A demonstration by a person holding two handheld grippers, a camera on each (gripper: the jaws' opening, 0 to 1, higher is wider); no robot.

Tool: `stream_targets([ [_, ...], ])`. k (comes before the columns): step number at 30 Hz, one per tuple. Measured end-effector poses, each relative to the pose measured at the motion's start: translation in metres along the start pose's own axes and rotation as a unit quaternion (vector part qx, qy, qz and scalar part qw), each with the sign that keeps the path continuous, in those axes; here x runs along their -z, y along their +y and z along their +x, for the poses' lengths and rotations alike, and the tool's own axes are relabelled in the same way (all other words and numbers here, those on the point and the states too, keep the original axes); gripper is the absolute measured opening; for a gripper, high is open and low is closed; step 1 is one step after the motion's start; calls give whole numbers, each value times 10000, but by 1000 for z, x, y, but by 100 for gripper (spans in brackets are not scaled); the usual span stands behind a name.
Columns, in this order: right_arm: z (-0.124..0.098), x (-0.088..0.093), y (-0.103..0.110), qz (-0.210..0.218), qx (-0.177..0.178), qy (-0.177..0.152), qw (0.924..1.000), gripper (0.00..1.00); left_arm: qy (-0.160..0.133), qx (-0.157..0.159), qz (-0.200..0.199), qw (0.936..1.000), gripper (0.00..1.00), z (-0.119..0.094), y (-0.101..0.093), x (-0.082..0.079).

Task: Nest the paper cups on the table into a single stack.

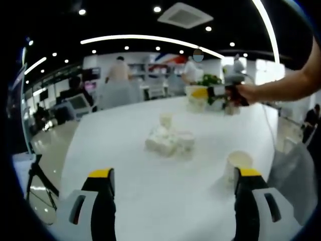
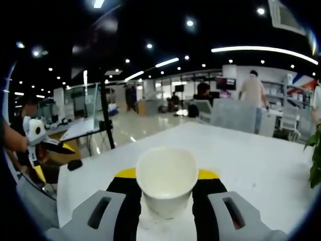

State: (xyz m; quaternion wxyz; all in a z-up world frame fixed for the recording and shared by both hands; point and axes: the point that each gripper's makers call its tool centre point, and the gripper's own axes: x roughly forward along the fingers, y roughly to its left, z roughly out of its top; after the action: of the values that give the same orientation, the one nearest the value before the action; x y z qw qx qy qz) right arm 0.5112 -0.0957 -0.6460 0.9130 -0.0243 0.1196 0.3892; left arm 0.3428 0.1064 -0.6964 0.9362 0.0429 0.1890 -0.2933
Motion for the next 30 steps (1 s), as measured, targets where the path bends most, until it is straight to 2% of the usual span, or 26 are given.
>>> stream_targets([
  [12, -11, -16, 21, 203, -12, -246, 9995, 36, -12, 16, -27, 10000, 98, 1, -3, 1],
  [30, -35, -16, 59, 142, -282, -323, 9990, 36, -12, 157, -84, 9998, 99, 1, -12, 4],
])
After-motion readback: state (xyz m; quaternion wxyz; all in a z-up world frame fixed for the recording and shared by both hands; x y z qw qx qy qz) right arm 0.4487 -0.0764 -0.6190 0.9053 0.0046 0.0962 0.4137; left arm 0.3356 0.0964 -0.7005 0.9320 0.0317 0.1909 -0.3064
